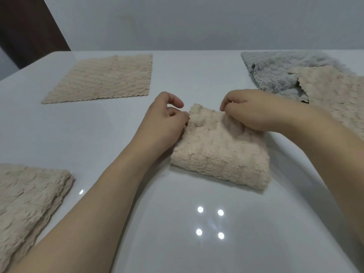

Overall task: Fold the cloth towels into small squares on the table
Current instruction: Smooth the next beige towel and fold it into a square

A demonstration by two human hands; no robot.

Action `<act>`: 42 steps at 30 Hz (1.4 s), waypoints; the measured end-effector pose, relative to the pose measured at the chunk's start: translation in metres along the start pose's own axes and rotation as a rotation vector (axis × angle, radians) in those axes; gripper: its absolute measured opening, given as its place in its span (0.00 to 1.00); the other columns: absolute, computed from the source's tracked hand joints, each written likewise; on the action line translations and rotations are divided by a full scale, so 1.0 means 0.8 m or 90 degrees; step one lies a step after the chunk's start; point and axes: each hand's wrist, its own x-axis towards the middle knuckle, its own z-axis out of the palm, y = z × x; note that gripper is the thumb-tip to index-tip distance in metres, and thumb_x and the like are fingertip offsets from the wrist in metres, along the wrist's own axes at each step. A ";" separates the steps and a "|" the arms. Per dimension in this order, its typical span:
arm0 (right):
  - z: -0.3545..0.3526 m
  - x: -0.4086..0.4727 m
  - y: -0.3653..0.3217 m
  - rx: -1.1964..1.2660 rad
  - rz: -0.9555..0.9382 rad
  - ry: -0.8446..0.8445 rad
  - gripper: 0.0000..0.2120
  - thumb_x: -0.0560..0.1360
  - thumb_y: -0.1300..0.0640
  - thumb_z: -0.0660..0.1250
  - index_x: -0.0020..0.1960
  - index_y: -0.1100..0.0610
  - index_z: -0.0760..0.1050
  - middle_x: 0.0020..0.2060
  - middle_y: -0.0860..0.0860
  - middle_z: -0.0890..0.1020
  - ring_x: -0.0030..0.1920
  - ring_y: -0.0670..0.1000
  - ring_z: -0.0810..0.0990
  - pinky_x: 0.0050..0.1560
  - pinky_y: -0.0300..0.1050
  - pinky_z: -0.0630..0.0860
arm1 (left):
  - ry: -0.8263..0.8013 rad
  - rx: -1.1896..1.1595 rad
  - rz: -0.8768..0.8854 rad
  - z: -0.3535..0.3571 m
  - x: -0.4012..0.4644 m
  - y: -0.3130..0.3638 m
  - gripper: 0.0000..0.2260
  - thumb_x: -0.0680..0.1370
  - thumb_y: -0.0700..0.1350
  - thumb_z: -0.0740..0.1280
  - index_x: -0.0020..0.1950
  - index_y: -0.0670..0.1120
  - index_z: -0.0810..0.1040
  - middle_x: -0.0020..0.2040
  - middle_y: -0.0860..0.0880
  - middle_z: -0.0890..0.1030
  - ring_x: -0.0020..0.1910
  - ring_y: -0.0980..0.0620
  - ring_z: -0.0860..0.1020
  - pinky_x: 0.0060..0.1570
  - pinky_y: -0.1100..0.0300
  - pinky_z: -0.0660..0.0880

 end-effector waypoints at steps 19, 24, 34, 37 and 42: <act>0.038 0.019 0.030 -0.075 -0.071 0.206 0.21 0.80 0.37 0.52 0.54 0.55 0.70 0.44 0.51 0.77 0.47 0.57 0.75 0.41 0.49 0.67 | -0.036 0.093 -0.016 0.009 0.002 -0.005 0.05 0.75 0.48 0.71 0.49 0.50 0.78 0.36 0.55 0.76 0.32 0.58 0.73 0.37 0.58 0.70; 0.041 0.022 0.033 0.006 -0.049 0.252 0.25 0.77 0.34 0.55 0.39 0.56 0.67 0.33 0.50 0.73 0.39 0.57 0.73 0.35 0.48 0.63 | -0.011 0.110 -0.018 0.011 -0.004 -0.001 0.05 0.73 0.53 0.69 0.45 0.53 0.79 0.36 0.57 0.77 0.41 0.53 0.78 0.44 0.48 0.80; 0.044 0.025 0.041 0.068 -0.058 0.285 0.24 0.78 0.36 0.54 0.43 0.58 0.67 0.32 0.50 0.72 0.37 0.55 0.71 0.31 0.45 0.60 | 0.005 0.156 0.032 0.015 -0.010 0.004 0.05 0.71 0.55 0.66 0.43 0.56 0.75 0.36 0.57 0.78 0.41 0.48 0.75 0.53 0.40 0.74; 0.045 0.025 0.041 0.068 -0.058 0.286 0.24 0.78 0.36 0.54 0.45 0.58 0.68 0.33 0.50 0.73 0.38 0.55 0.72 0.32 0.46 0.61 | -0.004 0.033 -0.018 0.013 -0.009 0.008 0.05 0.74 0.48 0.70 0.48 0.51 0.78 0.39 0.49 0.80 0.35 0.49 0.75 0.38 0.49 0.73; 0.046 0.026 0.042 0.073 -0.061 0.290 0.24 0.78 0.36 0.54 0.45 0.57 0.68 0.34 0.50 0.74 0.38 0.55 0.72 0.33 0.48 0.61 | -0.075 0.003 -0.059 0.010 -0.008 0.008 0.12 0.69 0.50 0.70 0.41 0.40 0.77 0.37 0.44 0.75 0.35 0.48 0.71 0.33 0.54 0.66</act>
